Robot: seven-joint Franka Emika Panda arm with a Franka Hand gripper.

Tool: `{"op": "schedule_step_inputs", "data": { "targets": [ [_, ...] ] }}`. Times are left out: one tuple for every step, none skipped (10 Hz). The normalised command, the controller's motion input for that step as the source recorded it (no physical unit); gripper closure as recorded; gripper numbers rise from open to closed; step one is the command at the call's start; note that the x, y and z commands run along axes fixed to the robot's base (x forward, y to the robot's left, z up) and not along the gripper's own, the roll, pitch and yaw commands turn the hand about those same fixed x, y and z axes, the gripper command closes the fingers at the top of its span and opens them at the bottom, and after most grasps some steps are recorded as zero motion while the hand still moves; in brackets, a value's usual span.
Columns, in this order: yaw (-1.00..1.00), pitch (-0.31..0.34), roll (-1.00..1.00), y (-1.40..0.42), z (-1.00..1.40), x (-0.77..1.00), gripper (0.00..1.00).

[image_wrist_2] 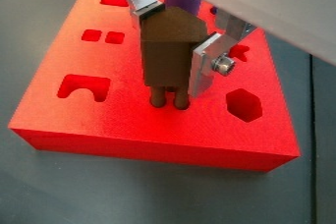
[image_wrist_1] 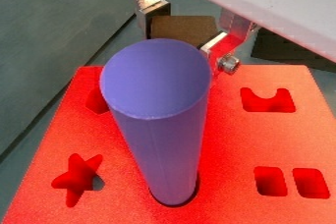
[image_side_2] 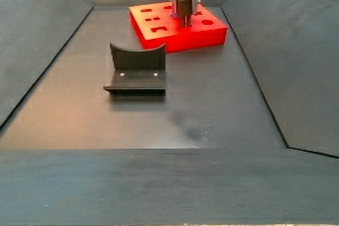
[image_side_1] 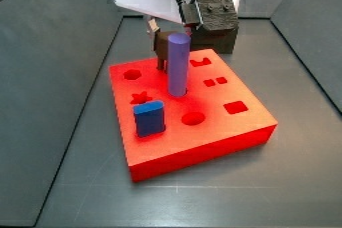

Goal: Pick up the 3 prong object. Move up. Rotate the 3 prong object. Place the 3 prong object on the fixture. Regrasp the 3 prong object. Move to above the board. Insert the 3 prong object.
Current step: Insert the 3 prong object.

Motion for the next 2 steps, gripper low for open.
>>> {"op": "schedule_step_inputs", "data": {
  "targets": [
    [0.00, 0.000, 0.00, 0.00, 0.00, -0.02, 1.00],
    [0.00, 0.000, 0.00, 0.00, 0.00, 0.00, 1.00]
  ]
}}
